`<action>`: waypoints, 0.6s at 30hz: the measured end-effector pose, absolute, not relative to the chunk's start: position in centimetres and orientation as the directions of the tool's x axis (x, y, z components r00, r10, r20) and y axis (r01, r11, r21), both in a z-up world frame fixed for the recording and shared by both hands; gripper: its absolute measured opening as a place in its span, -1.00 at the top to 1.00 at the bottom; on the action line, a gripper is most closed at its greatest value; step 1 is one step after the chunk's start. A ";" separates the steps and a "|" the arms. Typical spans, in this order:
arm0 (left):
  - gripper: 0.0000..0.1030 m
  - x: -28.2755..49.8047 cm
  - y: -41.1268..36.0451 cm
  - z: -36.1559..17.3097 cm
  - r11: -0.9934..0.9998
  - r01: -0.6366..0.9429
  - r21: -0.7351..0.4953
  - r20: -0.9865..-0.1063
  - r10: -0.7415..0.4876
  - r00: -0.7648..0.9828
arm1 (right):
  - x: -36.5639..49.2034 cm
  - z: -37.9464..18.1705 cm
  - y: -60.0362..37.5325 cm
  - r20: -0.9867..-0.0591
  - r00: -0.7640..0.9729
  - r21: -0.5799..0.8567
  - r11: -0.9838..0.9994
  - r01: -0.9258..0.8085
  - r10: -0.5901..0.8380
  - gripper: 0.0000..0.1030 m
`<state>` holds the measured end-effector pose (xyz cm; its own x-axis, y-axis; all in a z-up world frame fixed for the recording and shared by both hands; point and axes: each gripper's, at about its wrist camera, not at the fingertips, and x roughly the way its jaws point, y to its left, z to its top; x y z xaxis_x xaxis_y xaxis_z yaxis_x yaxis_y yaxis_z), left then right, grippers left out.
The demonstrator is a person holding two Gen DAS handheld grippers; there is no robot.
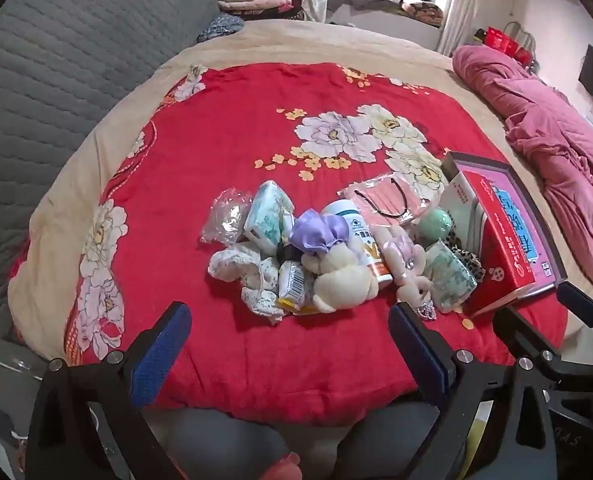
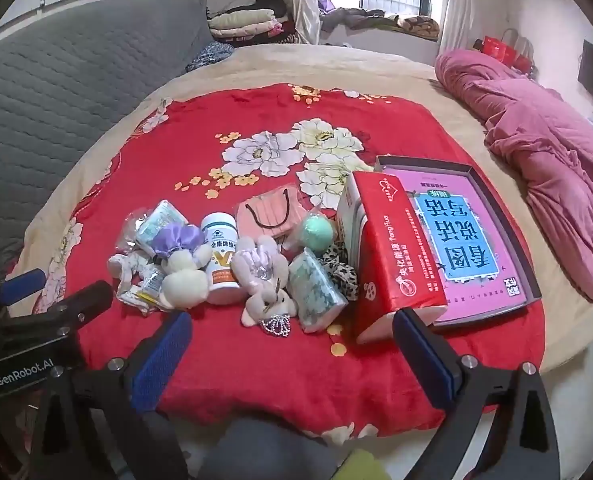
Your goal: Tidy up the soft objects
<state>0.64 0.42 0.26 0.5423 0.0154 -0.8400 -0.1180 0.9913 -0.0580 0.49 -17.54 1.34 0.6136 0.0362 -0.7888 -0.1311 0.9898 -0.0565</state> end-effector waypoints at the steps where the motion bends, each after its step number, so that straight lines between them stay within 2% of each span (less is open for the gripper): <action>1: -0.93 0.7 0.5 0.3 0.991 -0.124 -0.057 -0.840 0.020 0.542 | 0.5 1.3 -17.6 -0.791 0.610 -0.055 0.990 -0.129 0.035 -0.96; 18: -0.93 0.5 1.1 1.2 0.988 -0.134 -0.075 -0.833 0.012 0.553 | 0.3 1.9 -17.5 -0.784 0.621 -0.076 0.991 -0.113 0.011 -0.96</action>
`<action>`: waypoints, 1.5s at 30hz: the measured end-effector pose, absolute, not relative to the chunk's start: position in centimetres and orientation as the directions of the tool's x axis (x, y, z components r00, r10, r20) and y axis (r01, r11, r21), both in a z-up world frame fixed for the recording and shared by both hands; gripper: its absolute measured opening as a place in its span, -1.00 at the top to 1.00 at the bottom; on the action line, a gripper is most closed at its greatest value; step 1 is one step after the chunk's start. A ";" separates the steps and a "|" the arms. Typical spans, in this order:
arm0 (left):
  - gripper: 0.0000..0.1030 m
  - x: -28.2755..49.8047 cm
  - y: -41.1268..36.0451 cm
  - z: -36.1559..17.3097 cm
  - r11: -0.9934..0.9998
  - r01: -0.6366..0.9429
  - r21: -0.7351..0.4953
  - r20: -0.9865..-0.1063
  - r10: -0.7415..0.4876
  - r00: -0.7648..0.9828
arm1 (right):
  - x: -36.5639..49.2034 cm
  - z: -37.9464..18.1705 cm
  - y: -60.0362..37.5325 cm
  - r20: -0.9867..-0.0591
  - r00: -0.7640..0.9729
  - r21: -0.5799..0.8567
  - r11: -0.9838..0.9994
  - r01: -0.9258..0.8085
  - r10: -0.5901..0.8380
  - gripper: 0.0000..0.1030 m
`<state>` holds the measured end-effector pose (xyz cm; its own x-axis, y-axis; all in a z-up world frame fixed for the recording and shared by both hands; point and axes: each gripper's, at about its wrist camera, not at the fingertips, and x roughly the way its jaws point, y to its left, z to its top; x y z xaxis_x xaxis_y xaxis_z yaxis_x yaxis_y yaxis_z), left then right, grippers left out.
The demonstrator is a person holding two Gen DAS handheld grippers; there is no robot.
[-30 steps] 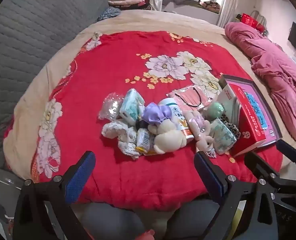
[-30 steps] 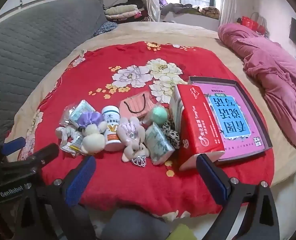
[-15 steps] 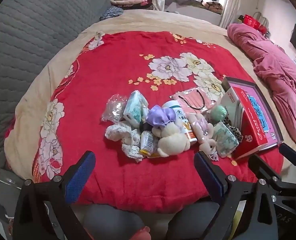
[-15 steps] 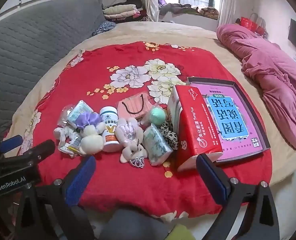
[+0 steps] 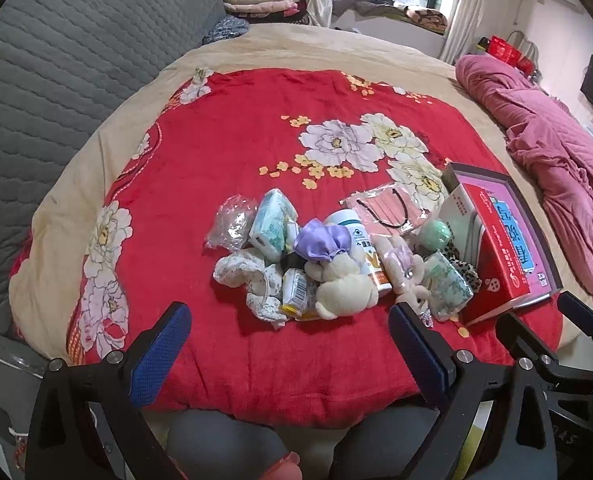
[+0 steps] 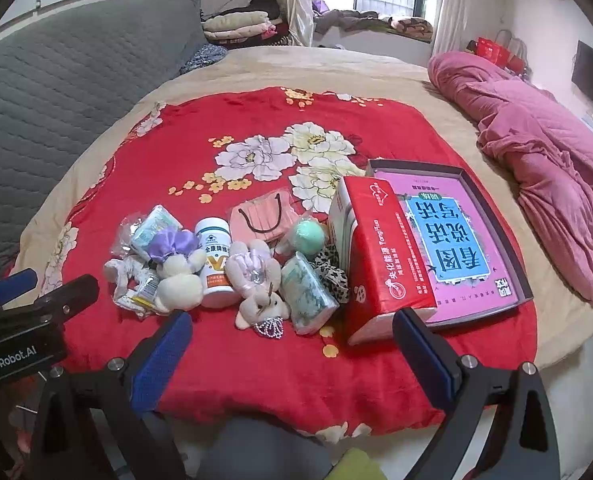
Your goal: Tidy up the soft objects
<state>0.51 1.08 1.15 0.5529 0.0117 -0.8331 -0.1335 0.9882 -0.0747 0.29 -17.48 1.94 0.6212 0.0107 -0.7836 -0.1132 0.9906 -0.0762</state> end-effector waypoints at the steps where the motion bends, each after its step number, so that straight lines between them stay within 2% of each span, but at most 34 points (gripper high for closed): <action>1: -0.93 0.5 1.1 1.1 0.988 -0.132 -0.075 -0.833 0.011 0.553 | 0.3 1.9 -17.4 -0.784 0.621 -0.080 0.990 -0.113 0.008 -0.96; 45: -0.93 0.1 1.1 1.1 0.988 -0.140 -0.070 -0.834 0.019 0.552 | 0.3 1.7 -17.5 -0.789 0.614 -0.066 0.991 -0.113 0.018 -0.96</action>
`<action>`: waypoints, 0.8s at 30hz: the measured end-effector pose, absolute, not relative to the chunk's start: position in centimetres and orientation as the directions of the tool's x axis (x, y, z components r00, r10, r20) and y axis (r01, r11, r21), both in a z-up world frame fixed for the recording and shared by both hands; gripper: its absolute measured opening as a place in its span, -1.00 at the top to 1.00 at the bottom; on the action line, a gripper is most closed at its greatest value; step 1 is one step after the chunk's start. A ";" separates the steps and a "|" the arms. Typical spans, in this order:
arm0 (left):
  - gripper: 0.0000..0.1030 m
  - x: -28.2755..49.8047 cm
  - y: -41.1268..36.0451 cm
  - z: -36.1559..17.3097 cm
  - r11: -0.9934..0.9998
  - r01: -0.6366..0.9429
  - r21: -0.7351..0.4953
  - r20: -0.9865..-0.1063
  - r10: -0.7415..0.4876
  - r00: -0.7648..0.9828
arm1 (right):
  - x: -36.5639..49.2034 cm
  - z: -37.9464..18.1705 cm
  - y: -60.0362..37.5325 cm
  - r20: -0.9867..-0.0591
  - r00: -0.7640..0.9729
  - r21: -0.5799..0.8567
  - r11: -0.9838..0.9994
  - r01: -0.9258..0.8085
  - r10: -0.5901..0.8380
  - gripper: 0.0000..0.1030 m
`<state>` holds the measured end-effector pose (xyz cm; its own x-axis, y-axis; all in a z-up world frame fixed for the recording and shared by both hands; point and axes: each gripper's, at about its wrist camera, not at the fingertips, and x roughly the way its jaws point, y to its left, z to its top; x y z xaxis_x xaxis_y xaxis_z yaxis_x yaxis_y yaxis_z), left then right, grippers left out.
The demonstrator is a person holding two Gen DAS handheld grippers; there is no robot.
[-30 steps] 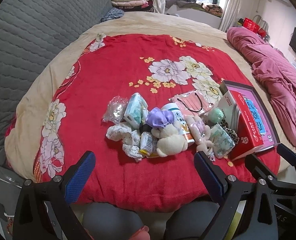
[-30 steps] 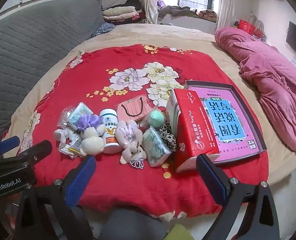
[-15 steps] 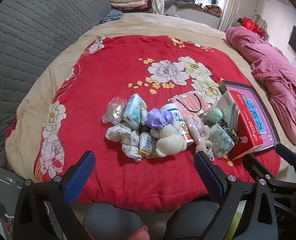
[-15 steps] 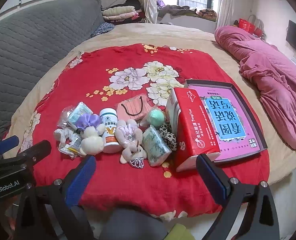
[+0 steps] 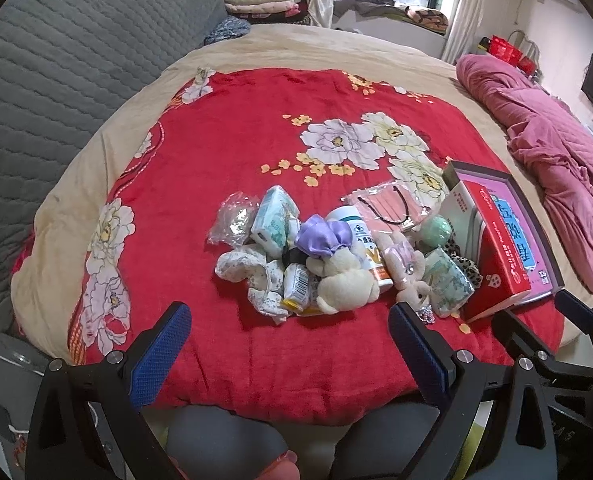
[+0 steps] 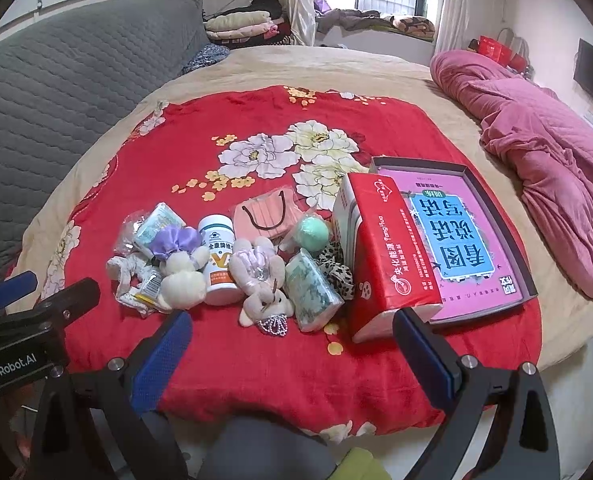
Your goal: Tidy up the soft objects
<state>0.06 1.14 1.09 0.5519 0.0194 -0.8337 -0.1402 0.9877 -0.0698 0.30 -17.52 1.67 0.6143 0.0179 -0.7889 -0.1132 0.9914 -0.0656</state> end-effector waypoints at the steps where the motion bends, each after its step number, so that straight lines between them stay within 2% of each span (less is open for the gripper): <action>1: -0.93 0.1 1.3 1.0 0.987 -0.141 -0.072 -0.835 0.017 0.550 | 0.4 1.6 -17.6 -0.790 0.613 -0.063 0.991 -0.114 0.020 -0.96; 24: -0.93 2.4 8.1 -4.8 0.956 -0.271 -0.116 -0.890 0.021 0.455 | 3.4 -0.9 -18.7 -0.826 0.563 -0.052 0.993 -0.105 0.017 -0.96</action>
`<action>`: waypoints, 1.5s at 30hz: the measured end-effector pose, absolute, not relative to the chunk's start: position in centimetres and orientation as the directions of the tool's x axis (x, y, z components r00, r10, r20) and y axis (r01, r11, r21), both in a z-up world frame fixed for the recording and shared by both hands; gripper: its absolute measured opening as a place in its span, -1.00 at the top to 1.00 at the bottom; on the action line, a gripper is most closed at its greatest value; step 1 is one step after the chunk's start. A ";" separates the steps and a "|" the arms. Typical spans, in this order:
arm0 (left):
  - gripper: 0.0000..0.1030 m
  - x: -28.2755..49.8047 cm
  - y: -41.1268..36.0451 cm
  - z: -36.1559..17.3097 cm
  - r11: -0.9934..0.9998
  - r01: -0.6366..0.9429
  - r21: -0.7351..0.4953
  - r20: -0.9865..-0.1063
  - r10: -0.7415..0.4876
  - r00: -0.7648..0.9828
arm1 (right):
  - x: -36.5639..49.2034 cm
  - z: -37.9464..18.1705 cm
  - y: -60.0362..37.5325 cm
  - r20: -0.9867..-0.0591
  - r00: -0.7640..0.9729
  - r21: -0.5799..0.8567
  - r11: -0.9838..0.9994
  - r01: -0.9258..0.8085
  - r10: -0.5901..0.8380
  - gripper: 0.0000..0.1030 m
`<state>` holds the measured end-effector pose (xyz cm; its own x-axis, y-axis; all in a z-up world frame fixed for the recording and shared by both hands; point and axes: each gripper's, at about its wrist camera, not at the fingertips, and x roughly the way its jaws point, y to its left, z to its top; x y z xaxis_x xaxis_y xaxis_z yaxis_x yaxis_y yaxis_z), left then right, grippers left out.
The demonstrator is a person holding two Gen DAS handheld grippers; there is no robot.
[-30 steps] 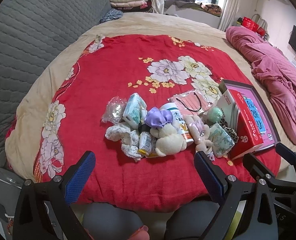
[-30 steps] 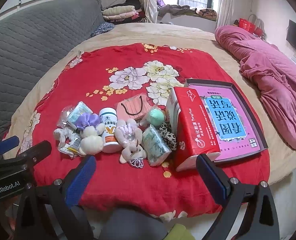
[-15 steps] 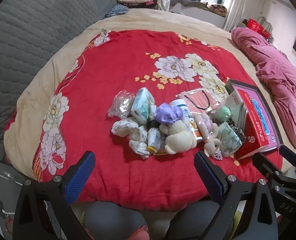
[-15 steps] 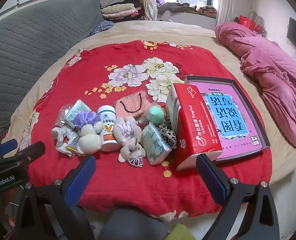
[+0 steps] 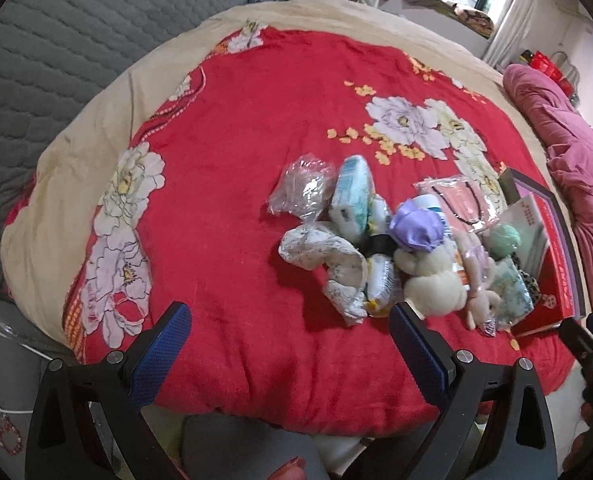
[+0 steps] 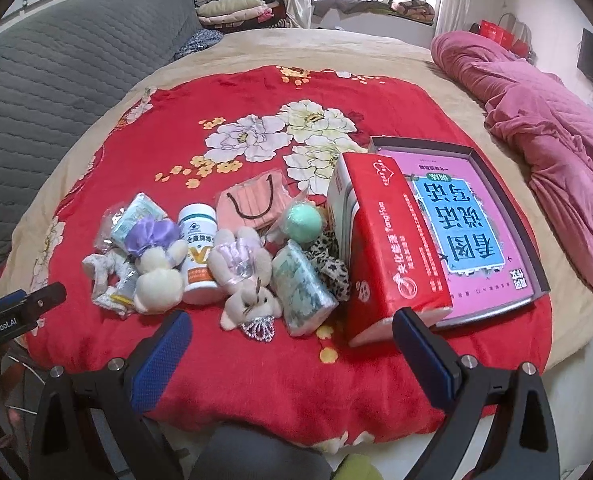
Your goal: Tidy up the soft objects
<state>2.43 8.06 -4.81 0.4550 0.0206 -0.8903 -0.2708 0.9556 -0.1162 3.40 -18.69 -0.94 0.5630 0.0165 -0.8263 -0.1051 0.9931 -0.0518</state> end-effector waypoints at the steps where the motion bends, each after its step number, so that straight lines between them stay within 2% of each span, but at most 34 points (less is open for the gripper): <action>1: -0.93 2.7 8.2 -5.1 0.955 -0.271 -0.120 -0.892 0.016 0.452 | 3.8 -1.1 -18.7 -0.829 0.560 -0.048 0.993 -0.107 0.021 -0.96; 10: -0.93 6.3 8.6 -7.7 0.944 -0.276 -0.179 -0.902 -0.045 0.430 | 6.1 -2.1 -18.6 -0.844 0.536 -0.066 0.991 -0.113 0.005 -0.95; 13: -0.93 7.5 9.1 -9.3 0.917 -0.290 -0.274 -0.901 -0.139 0.411 | 6.9 -2.3 -18.6 -0.849 0.528 -0.064 0.992 -0.113 0.005 -0.95; 17: -0.89 8.4 9.1 -10.3 0.904 -0.292 -0.311 -0.896 -0.176 0.407 | 7.7 -2.2 -18.5 -0.848 0.530 -0.069 0.991 -0.113 0.002 -0.95; 19: -0.71 8.8 9.0 -10.8 0.907 -0.295 -0.301 -0.901 -0.170 0.398 | 8.1 -2.2 -18.5 -0.846 0.532 -0.074 0.991 -0.109 -0.005 -0.94; 21: -0.31 9.3 9.0 -11.3 0.901 -0.288 -0.325 -0.900 -0.202 0.385 | 8.7 -2.3 -18.7 -0.848 0.529 -0.086 0.991 -0.102 -0.020 -0.86; 22: -0.26 9.4 9.1 -11.4 0.899 -0.287 -0.331 -0.900 -0.210 0.381 | 8.9 -2.4 -18.8 -0.850 0.526 -0.089 0.991 -0.098 -0.024 -0.84; 27: 0.39 10.1 8.5 -11.6 0.914 -0.245 -0.324 -0.900 -0.218 0.376 | 11.0 -2.9 -18.8 -0.873 0.488 -0.072 0.991 -0.113 -0.008 -0.59; 29: 0.54 10.3 8.7 -11.9 0.904 -0.248 -0.348 -0.896 -0.243 0.372 | 12.0 -3.2 -18.3 -0.882 0.472 -0.078 0.987 -0.140 -0.002 -0.54; 34: 0.64 10.4 9.4 -12.1 0.885 -0.256 -0.389 -0.882 -0.278 0.381 | 14.5 -4.3 -16.9 -0.882 0.462 -0.190 0.965 -0.182 -0.086 -0.39; 38: 0.65 10.2 9.9 -11.9 0.873 -0.258 -0.413 -0.872 -0.298 0.389 | 15.9 -6.0 -15.5 -0.884 0.438 -0.284 0.933 -0.222 -0.164 -0.11; 42: 0.65 10.0 10.1 -11.9 0.877 -0.253 -0.409 -0.874 -0.296 0.386 | 16.6 -8.1 -14.6 -0.876 0.413 -0.368 0.899 -0.237 -0.250 0.02; 43: 0.65 9.9 10.2 -12.0 0.876 -0.255 -0.410 -0.874 -0.297 0.385 | 16.7 -8.5 -14.6 -0.878 0.409 -0.366 0.900 -0.235 -0.250 0.12; 44: 0.65 9.9 10.2 -12.0 0.876 -0.255 -0.410 -0.874 -0.296 0.385 | 16.9 -8.9 -14.6 -0.884 0.400 -0.354 0.906 -0.232 -0.243 0.32; 45: 0.67 9.8 10.2 -12.0 0.877 -0.253 -0.409 -0.874 -0.297 0.385 | 17.0 -9.2 -14.6 -0.885 0.394 -0.356 0.908 -0.223 -0.250 0.34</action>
<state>9.78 10.23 -11.96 0.3854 -0.2969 -0.8737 -0.2528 0.8767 -0.4094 17.03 -14.62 -9.23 0.3937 -0.2498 -0.8846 -0.2229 0.9077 -0.3555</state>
